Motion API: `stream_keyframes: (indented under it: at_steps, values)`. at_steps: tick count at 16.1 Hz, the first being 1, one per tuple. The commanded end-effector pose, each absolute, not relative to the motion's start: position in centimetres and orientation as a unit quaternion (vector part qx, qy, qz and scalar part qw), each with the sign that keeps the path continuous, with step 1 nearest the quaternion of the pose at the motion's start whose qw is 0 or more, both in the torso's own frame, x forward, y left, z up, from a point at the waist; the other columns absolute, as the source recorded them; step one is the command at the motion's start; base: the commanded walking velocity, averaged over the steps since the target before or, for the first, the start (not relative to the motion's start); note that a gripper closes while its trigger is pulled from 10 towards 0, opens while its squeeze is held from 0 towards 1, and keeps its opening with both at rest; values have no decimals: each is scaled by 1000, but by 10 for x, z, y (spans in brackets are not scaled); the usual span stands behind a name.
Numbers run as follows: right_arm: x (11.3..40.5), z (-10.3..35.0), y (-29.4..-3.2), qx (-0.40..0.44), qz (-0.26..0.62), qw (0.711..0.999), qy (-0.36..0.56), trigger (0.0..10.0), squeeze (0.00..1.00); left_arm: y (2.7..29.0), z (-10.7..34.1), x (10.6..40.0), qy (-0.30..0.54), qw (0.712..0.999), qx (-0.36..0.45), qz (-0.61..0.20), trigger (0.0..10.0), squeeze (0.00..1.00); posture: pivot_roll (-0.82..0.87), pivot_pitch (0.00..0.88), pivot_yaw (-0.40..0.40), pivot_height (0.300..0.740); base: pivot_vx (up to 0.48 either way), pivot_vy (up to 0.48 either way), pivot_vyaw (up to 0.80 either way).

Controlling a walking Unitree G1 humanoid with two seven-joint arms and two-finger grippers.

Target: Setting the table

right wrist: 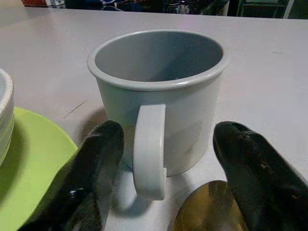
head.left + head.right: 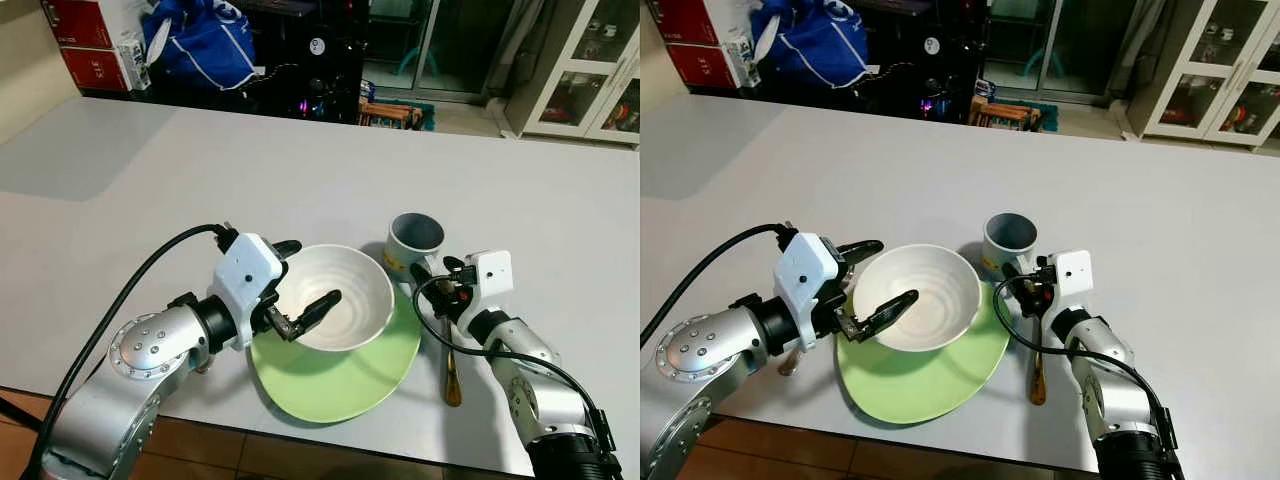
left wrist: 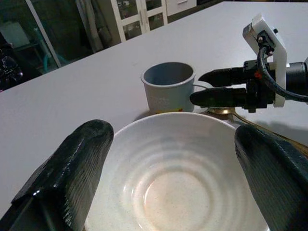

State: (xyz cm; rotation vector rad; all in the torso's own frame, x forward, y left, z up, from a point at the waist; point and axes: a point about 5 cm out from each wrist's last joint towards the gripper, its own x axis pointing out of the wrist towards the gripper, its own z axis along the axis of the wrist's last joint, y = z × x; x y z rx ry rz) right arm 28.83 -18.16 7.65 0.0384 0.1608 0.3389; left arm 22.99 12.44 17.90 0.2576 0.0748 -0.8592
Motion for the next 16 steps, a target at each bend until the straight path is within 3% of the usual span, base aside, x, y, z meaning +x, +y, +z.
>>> stream_keyframes:
  at_steps: [1,4,5,8,13,16]
  values:
    - [292,79,-183,14,168,983,79,10000,1000,122,181,227,31,895,129,-426,10000,0,107,0,-15,740,0,0,0]
    - [292,79,-183,14,168,983,79,10000,1000,122,181,227,31,895,129,-426,10000,0,107,0,-15,740,0,0,0]
    - [290,89,-193,10,147,987,56,10000,0,122,179,228,31,895,135,-424,10000,0,94,0,-22,740,0,0,0]
    - [280,129,-212,83,99,991,-21,10000,0,121,178,230,24,901,142,-410,10000,0,94,0,-27,740,0,0,0]
    - [272,160,-204,104,128,983,-76,10000,0,123,186,237,0,913,118,-390,10000,0,80,0,-27,740,0,0,0]
    - [282,189,-196,77,103,987,-96,10000,0,138,206,258,-47,961,101,-252,10000,0,98,0,-44,740,0,0,0]
